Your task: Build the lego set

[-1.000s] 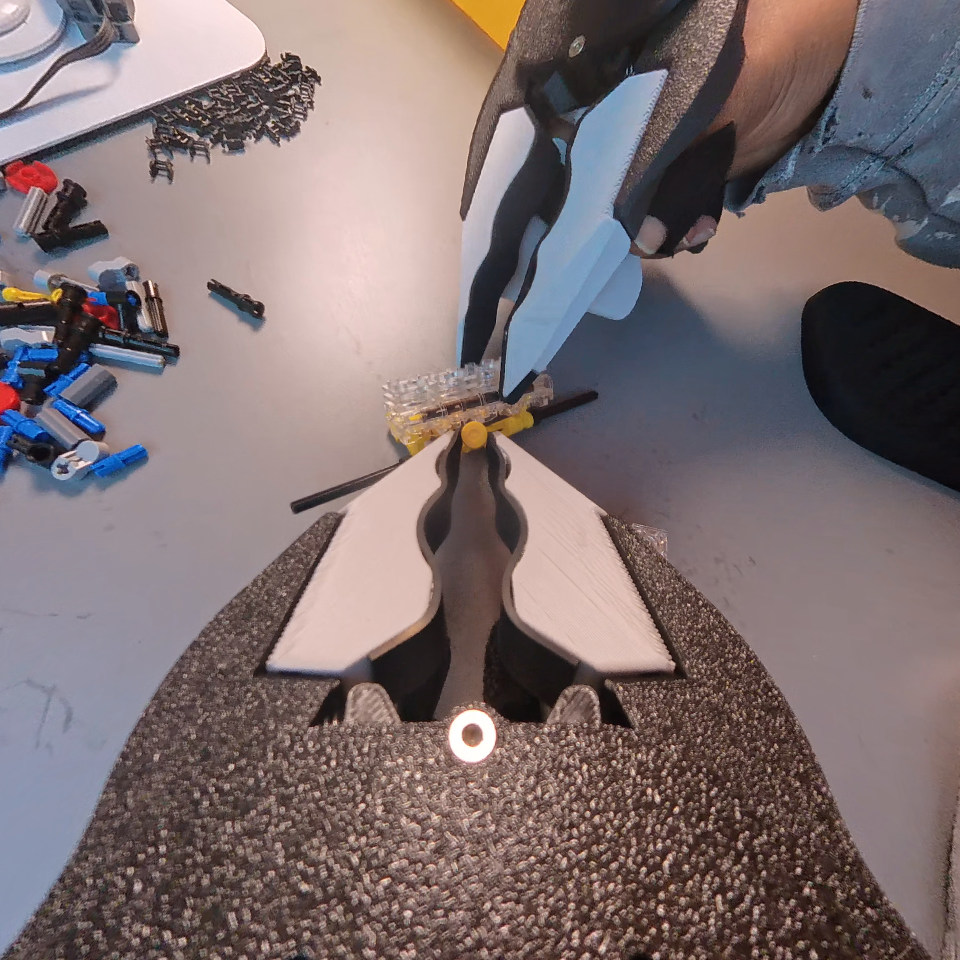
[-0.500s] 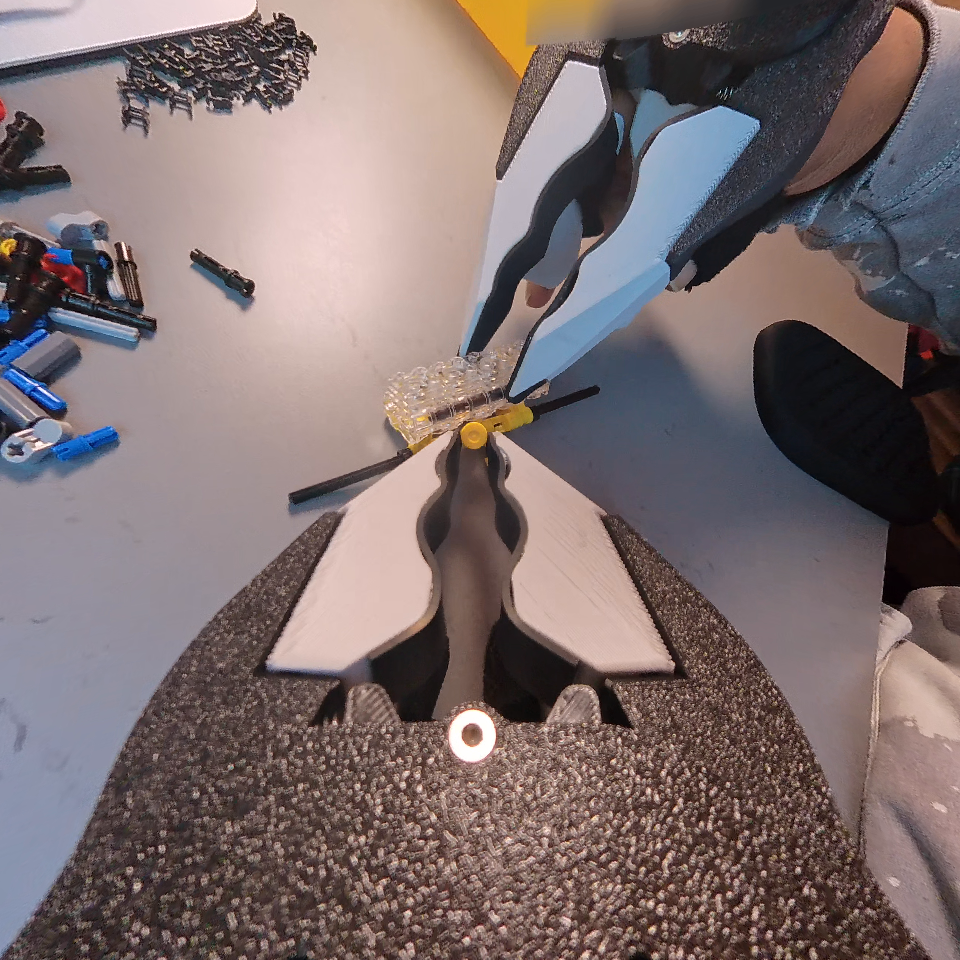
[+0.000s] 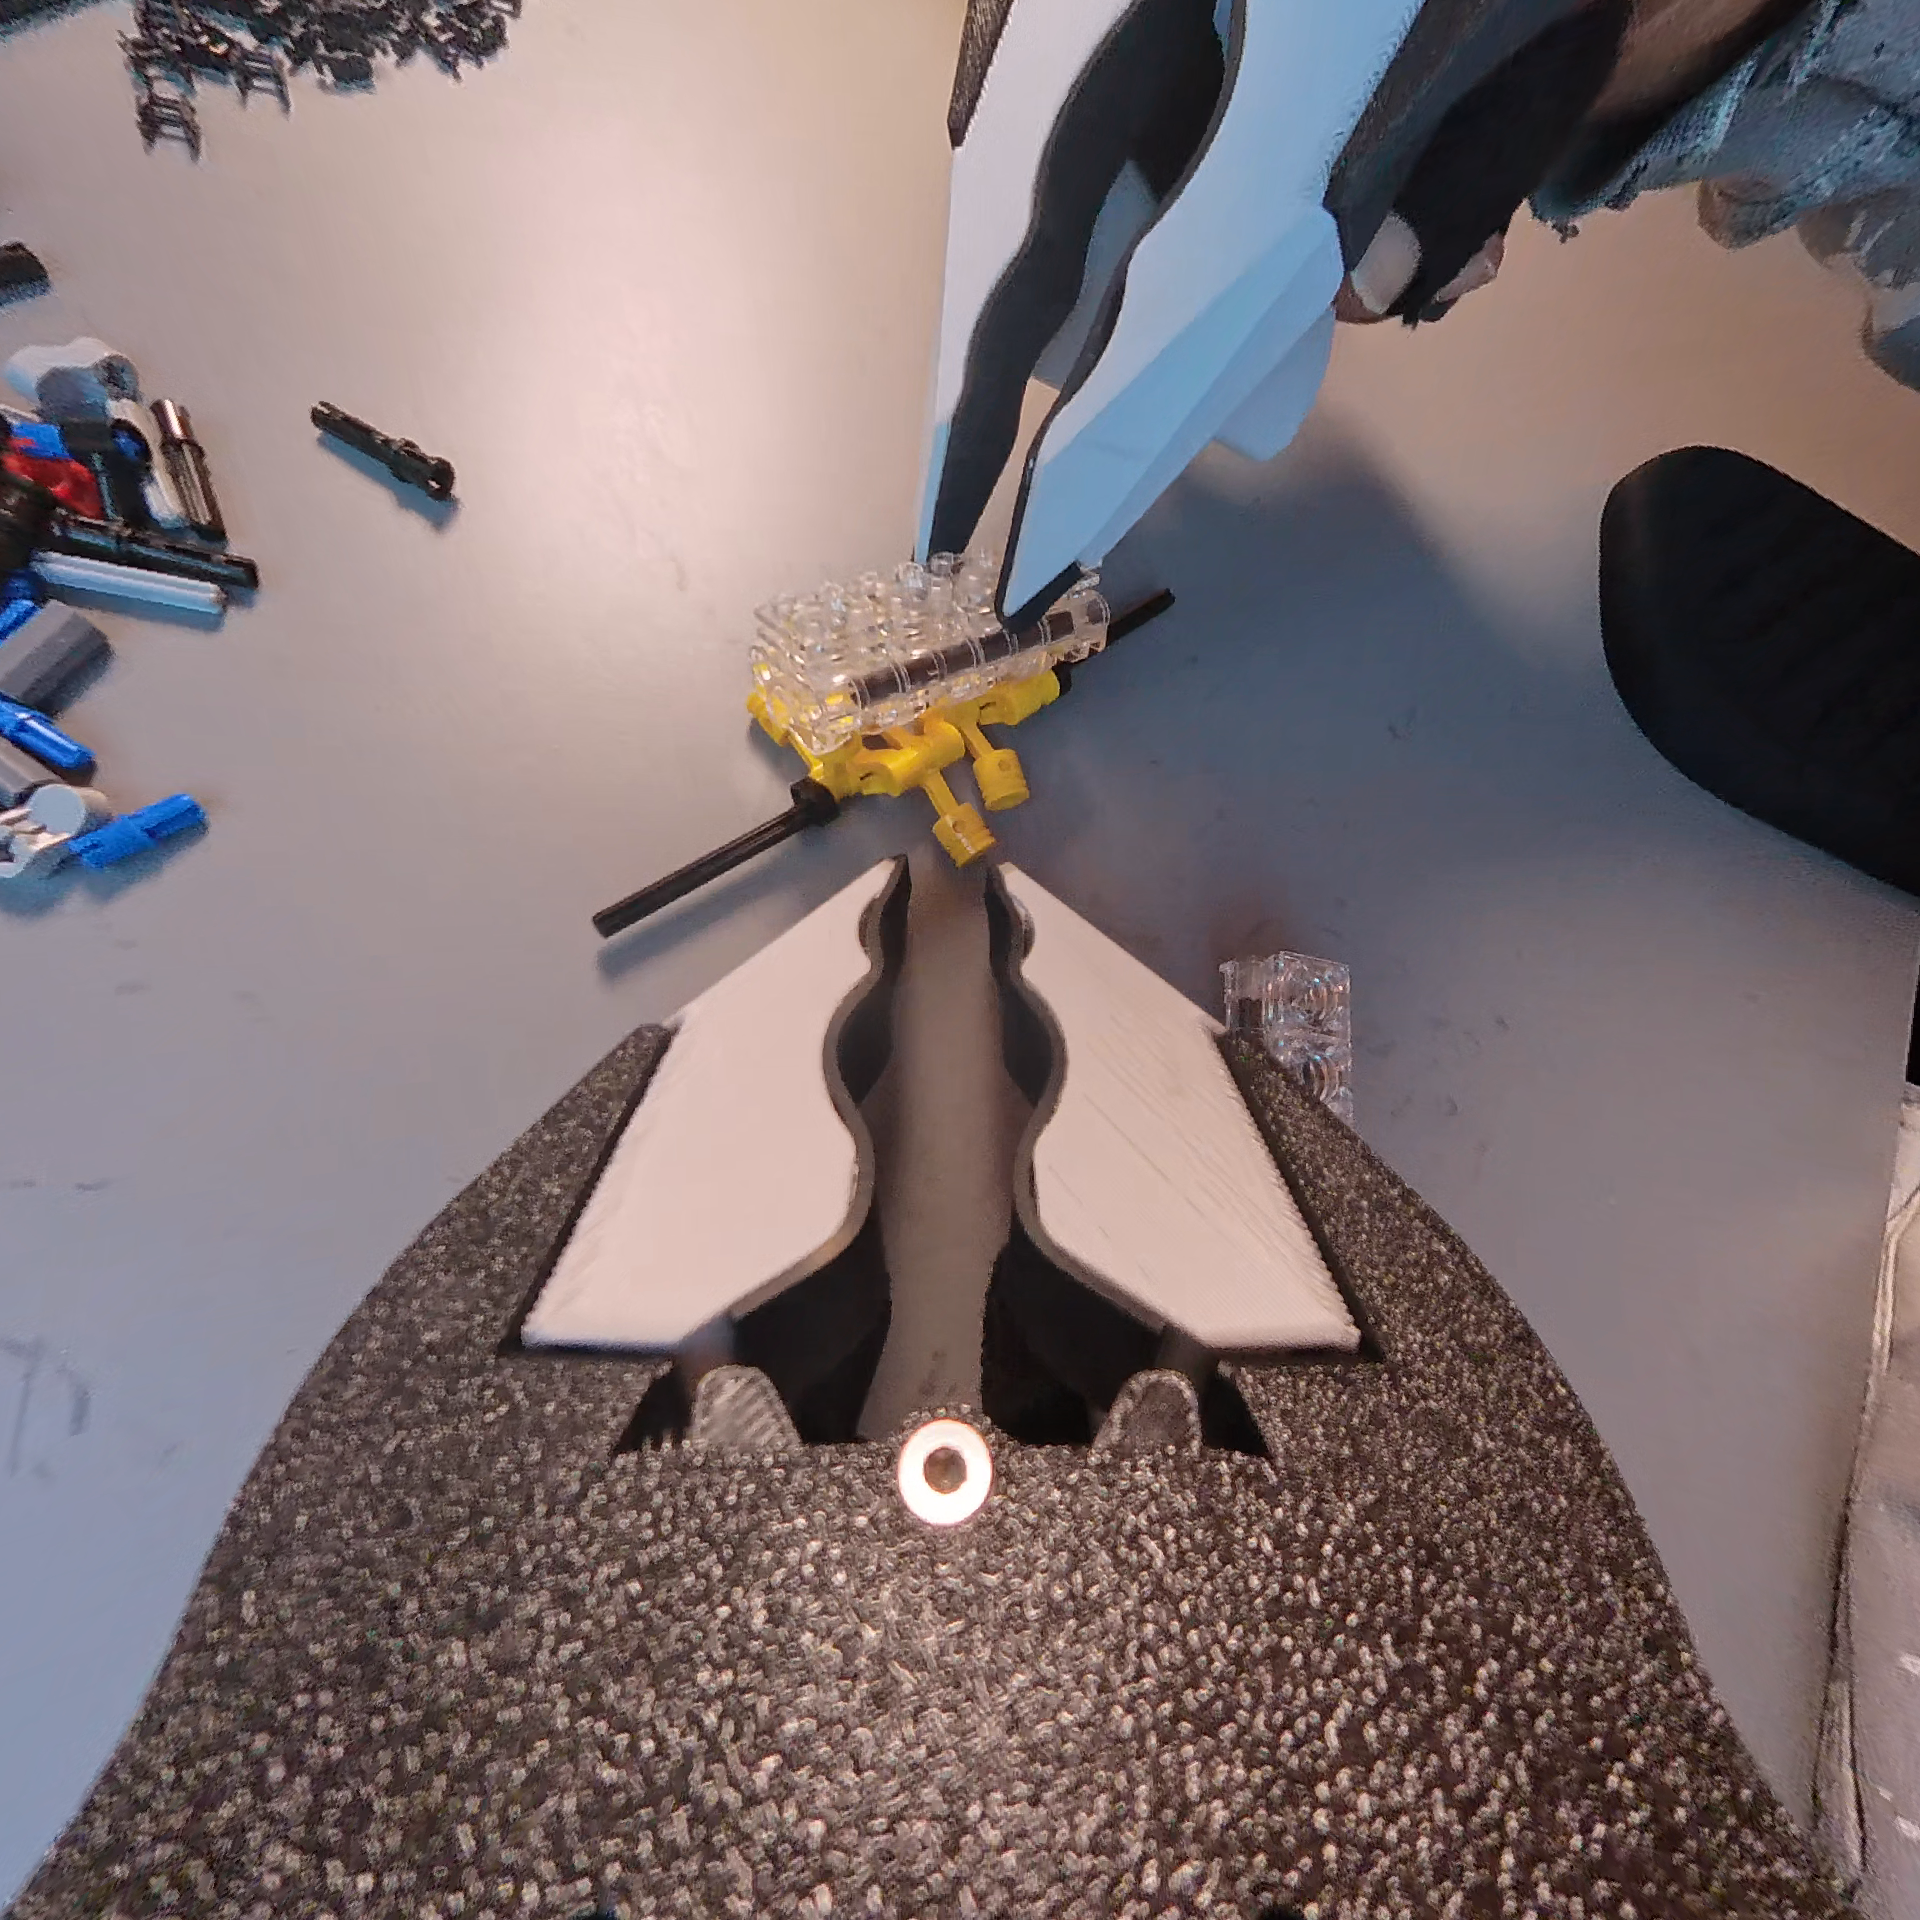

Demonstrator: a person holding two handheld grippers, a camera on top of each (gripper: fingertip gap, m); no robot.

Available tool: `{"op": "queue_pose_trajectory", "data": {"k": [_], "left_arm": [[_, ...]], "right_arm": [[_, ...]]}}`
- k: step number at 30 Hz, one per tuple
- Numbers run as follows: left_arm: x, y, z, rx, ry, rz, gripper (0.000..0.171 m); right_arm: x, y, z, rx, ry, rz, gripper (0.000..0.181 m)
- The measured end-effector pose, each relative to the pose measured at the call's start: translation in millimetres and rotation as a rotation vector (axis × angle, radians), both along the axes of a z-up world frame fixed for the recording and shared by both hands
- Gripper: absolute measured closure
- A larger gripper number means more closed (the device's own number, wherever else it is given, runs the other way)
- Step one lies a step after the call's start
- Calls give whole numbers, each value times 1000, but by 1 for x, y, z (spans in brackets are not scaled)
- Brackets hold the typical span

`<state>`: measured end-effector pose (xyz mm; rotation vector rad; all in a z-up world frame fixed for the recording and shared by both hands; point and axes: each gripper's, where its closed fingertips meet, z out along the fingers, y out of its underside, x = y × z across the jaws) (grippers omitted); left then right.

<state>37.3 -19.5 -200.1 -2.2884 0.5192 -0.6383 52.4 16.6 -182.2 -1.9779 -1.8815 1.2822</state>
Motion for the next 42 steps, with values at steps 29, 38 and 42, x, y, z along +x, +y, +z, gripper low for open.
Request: {"op": "queue_pose_trajectory", "data": {"k": [29,38,42], "left_arm": [[6,31,18,152,8,72,163],[9,54,18,242,161,48,163],[8,63,17,280,225,21,163]], "right_arm": [[0,10,-1,-72,-50,1,165],[5,29,-2,-175,-45,-58,164],[7,35,-2,-185,-59,-79,164]]}}
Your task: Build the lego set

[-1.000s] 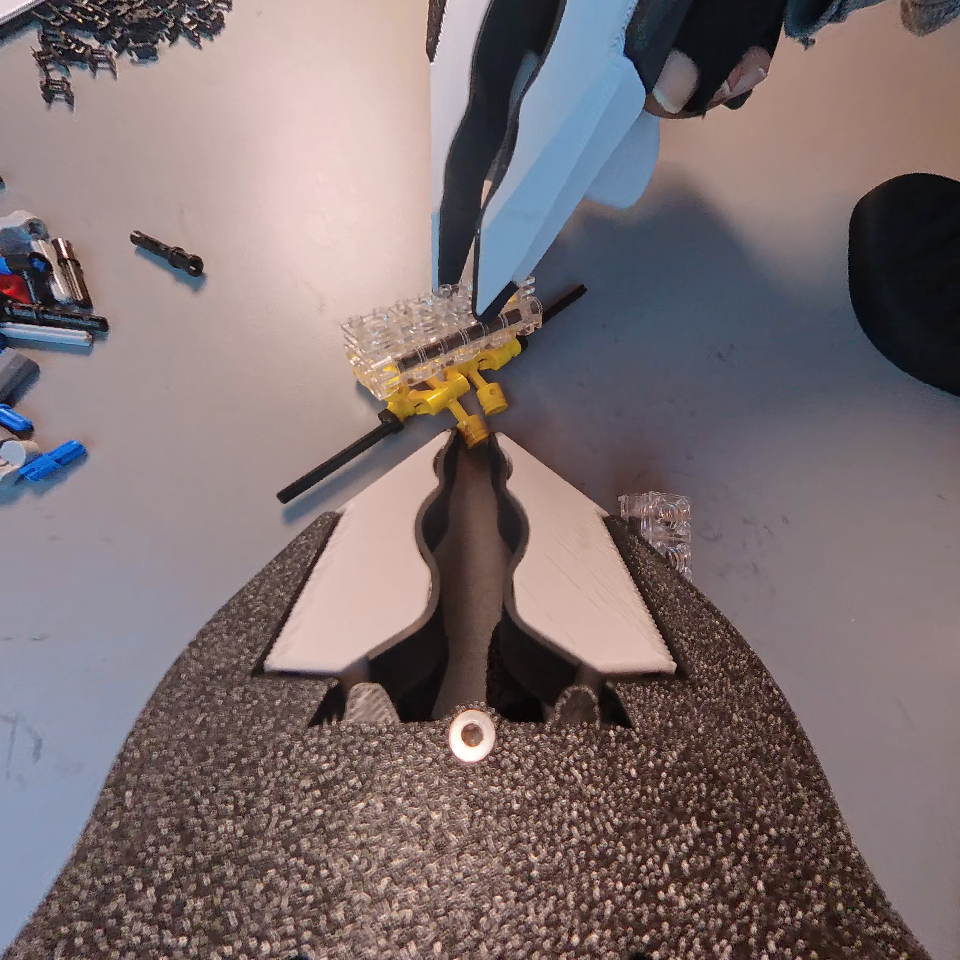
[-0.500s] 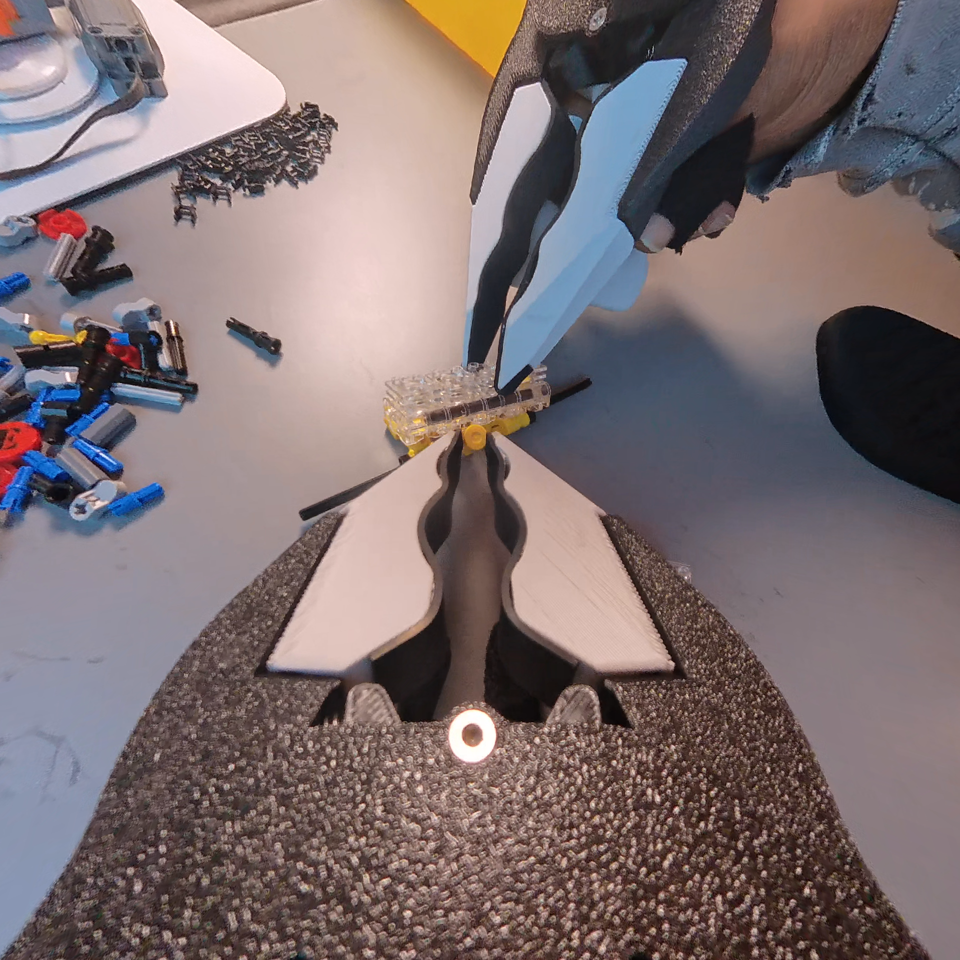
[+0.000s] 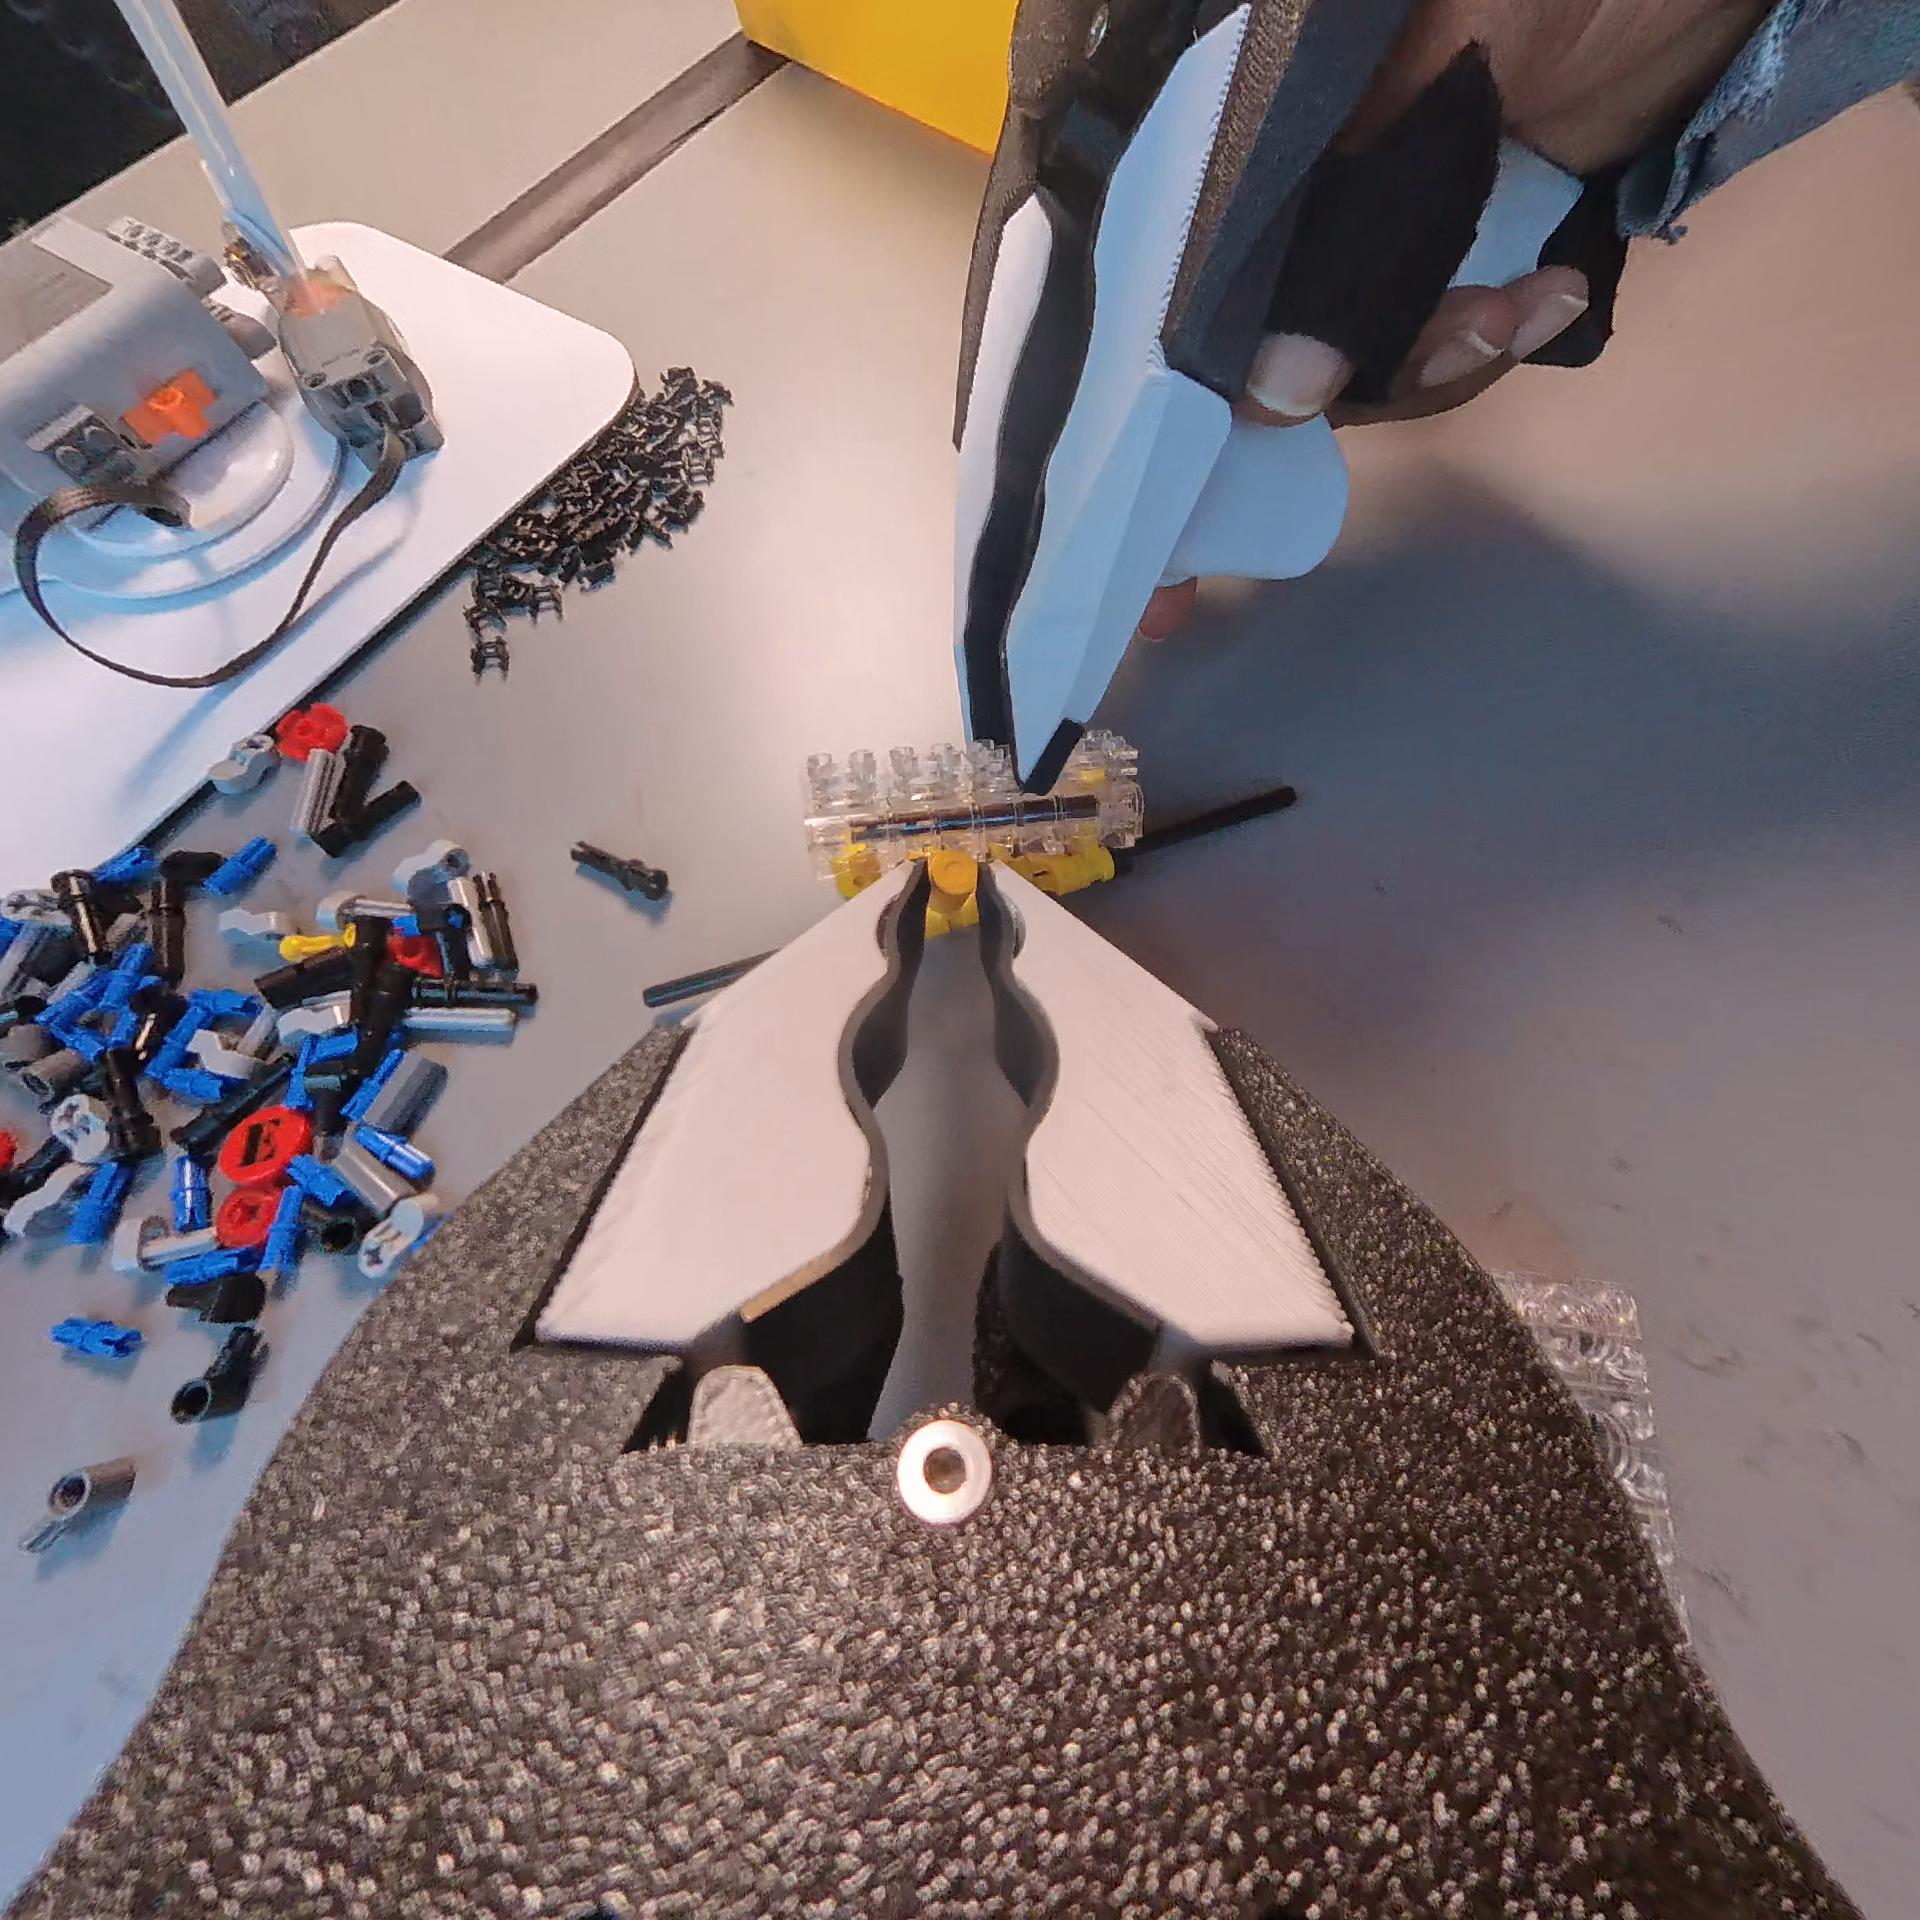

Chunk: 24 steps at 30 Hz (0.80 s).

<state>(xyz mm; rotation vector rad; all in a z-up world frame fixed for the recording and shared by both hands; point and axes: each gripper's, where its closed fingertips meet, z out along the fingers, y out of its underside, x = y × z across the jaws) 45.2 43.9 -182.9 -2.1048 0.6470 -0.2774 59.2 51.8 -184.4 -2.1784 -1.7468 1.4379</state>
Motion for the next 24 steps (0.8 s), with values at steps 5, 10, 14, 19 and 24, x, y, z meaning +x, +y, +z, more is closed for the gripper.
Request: {"op": "queue_pose_trajectory", "data": {"k": [5,10,14,19,24], "left_arm": [[2,8,0,-66,-62,-66,162],[4,17,0,-123,-98,-145,163],[4,24,0,-158,-131,-190,163],[11,26,1,-185,-165,-252,163],[13,17,1,-195,-163,-279,163]], "right_arm": [[2,8,0,-22,-20,-21,164],[5,15,0,-26,-37,-29,163],[5,20,1,-23,-39,-42,157],[4,26,-3,8,-48,-60,157],[5,17,-3,19,-41,6,158]]}}
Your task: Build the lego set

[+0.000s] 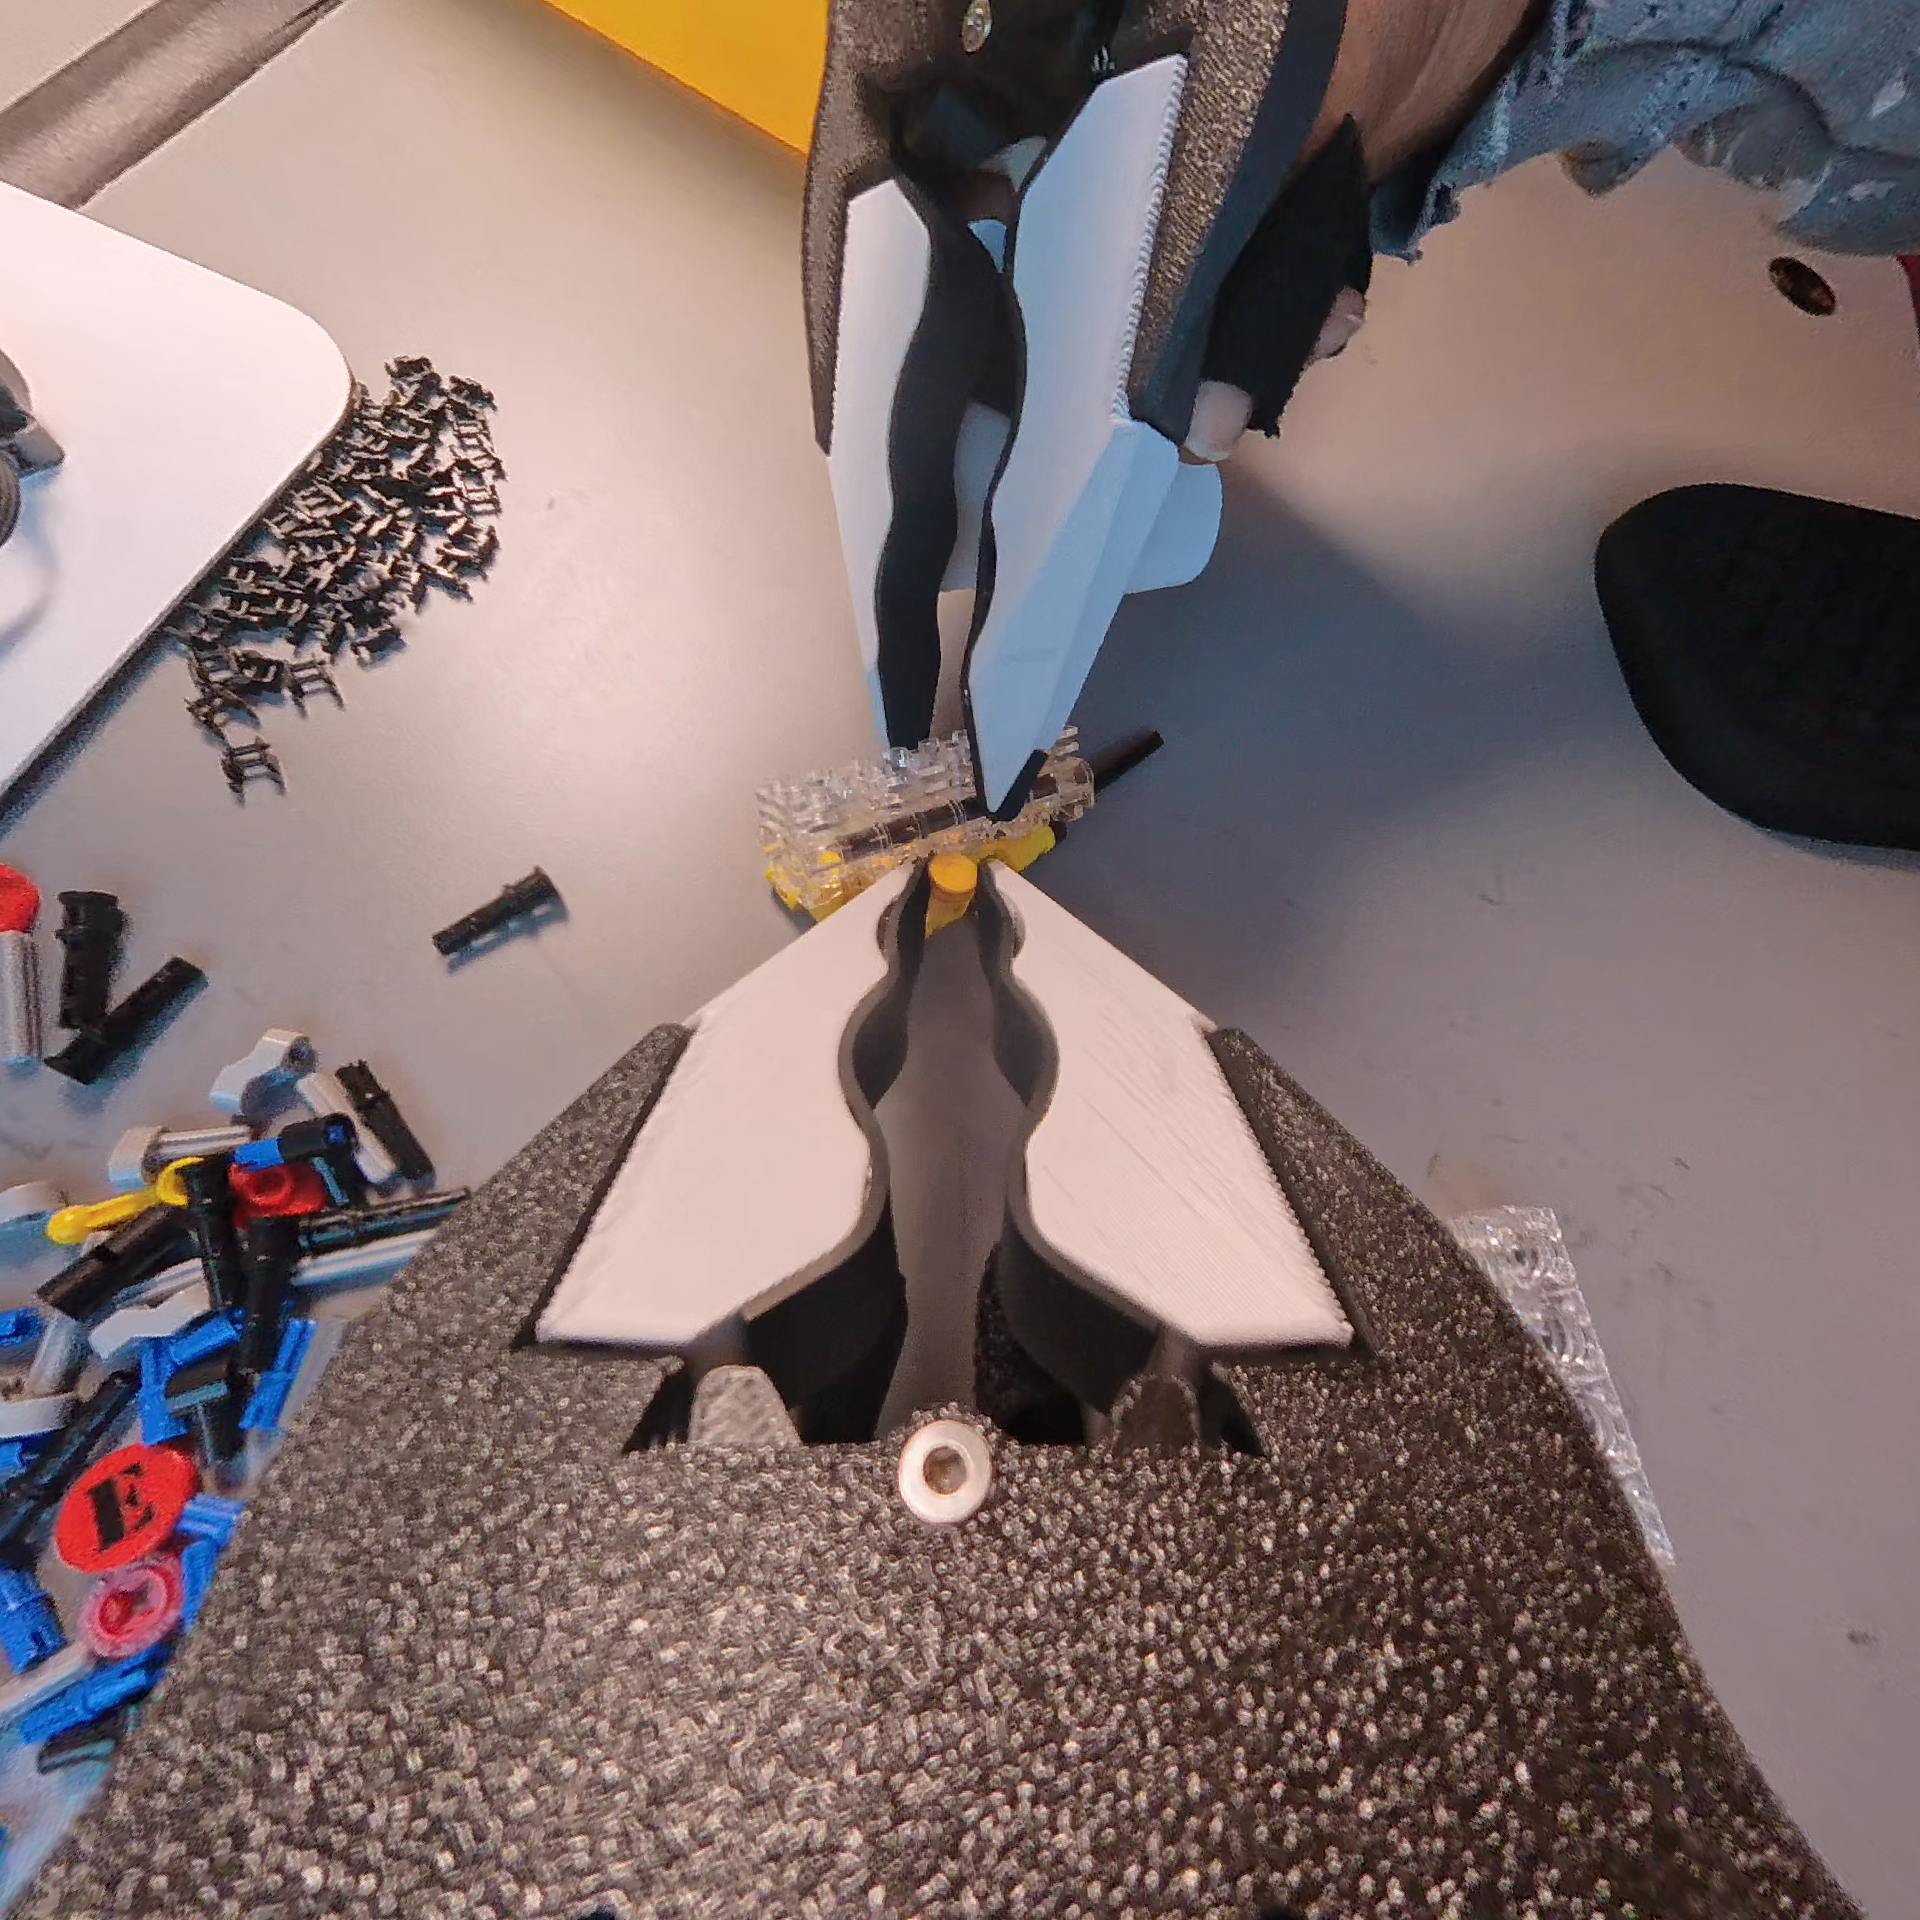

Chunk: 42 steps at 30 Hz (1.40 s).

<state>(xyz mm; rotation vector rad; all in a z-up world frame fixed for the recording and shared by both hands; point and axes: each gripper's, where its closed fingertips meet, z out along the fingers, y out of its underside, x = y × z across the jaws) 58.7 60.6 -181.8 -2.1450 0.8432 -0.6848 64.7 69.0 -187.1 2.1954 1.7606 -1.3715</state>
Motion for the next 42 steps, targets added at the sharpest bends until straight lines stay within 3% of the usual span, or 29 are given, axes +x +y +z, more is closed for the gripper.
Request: {"op": "queue_pose_trajectory", "data": {"k": [7,14,18,25,27,31,35,42], "left_arm": [[3,-39,-1,83,97,-71,163],[-7,-35,-1,260,177,5,157],[-13,-29,0,236,126,74,156],[-14,-21,2,105,-7,138,134],[-20,-18,-2,105,15,150,131],[-27,-20,-18,86,104,91,125],[-25,-29,-5,89,40,-1,120],[-34,-23,-26,139,246,-137,99]], "right_arm": [[2,-37,0,-71,8,119,158],[0,-36,1,-110,5,104,158],[0,-32,1,-103,-1,98,158],[-1,-26,1,-104,2,86,161],[-2,-27,1,-102,3,92,161],[-2,-27,1,-102,3,101,161],[-2,-26,1,-102,5,102,162],[-2,-27,1,-99,-5,140,162]]}}
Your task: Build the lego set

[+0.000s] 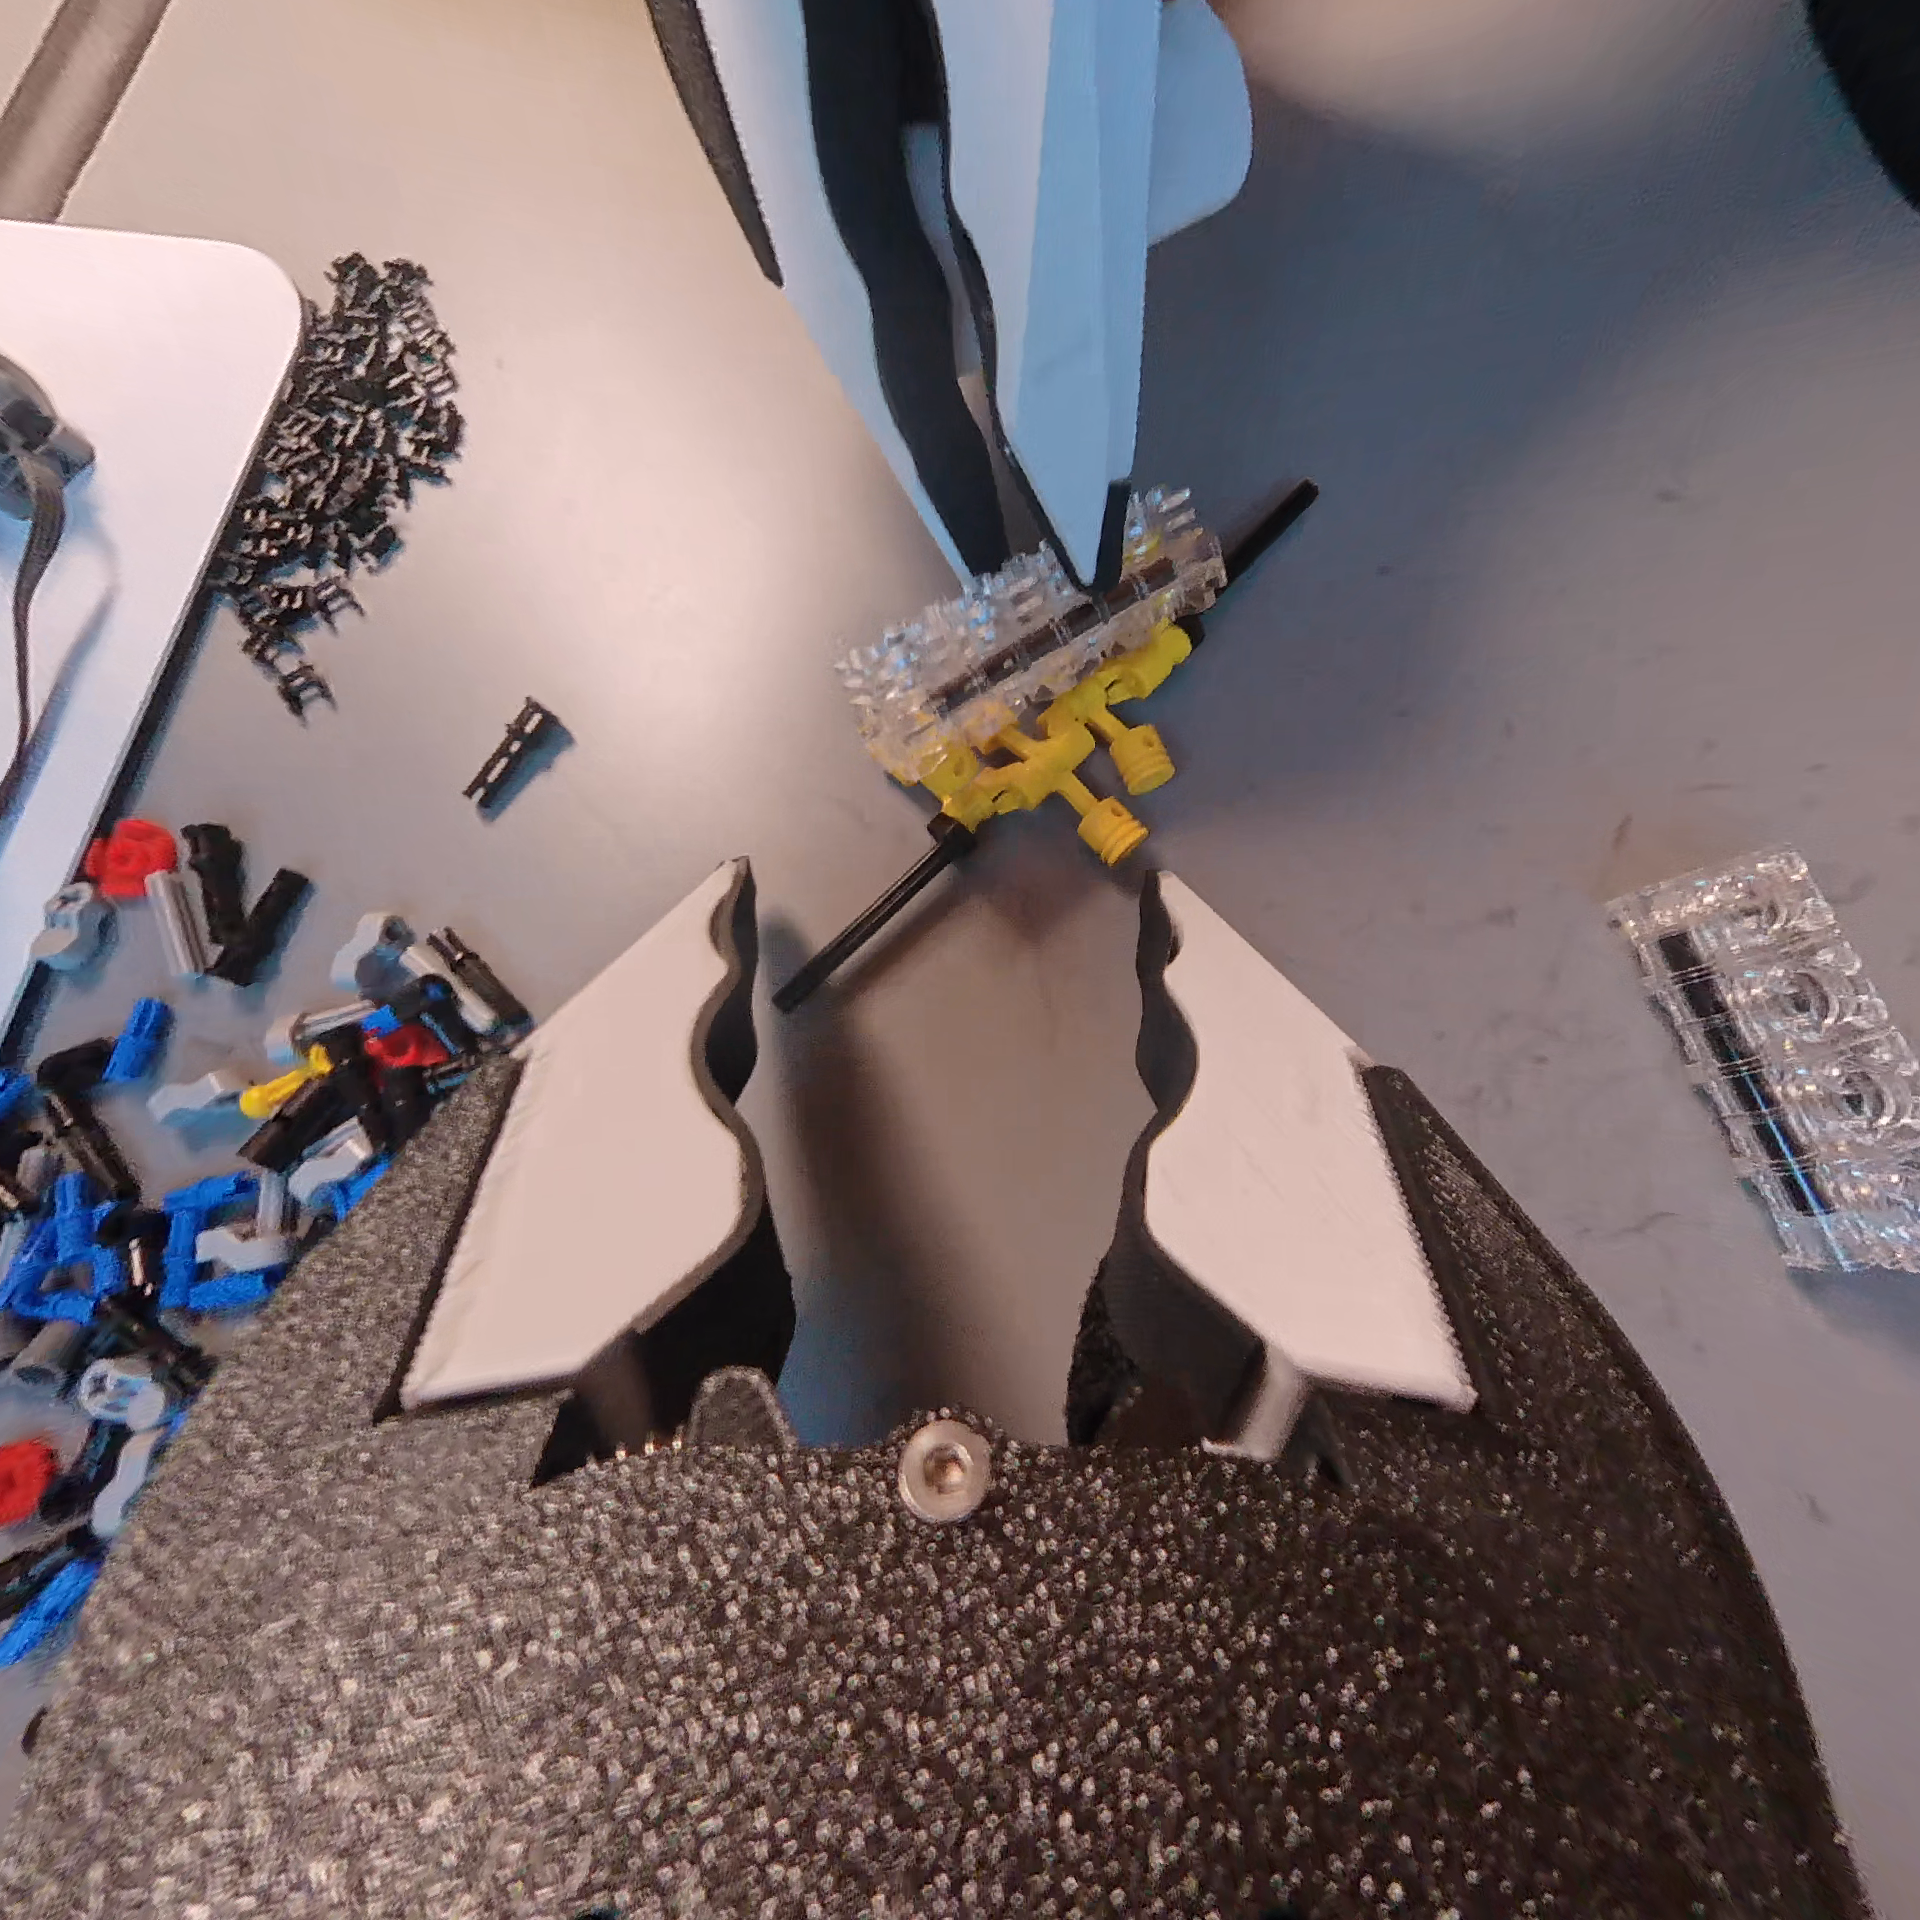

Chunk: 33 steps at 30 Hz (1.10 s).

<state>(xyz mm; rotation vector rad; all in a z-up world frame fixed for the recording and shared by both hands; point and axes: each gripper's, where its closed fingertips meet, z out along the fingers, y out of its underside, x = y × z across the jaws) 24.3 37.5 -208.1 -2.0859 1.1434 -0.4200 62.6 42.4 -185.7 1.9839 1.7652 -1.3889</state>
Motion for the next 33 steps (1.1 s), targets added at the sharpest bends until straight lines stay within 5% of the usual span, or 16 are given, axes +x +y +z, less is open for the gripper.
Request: {"op": "queue_pose_trajectory", "data": {"k": [22,33], "left_arm": [[10,-9,-1,-95,-74,-45,144],[7,-13,-1,-103,-84,-42,144]], "right_arm": [[-1,2,-1,73,-27,59,163],[-4,-4,1,377,19,163,154]]}}
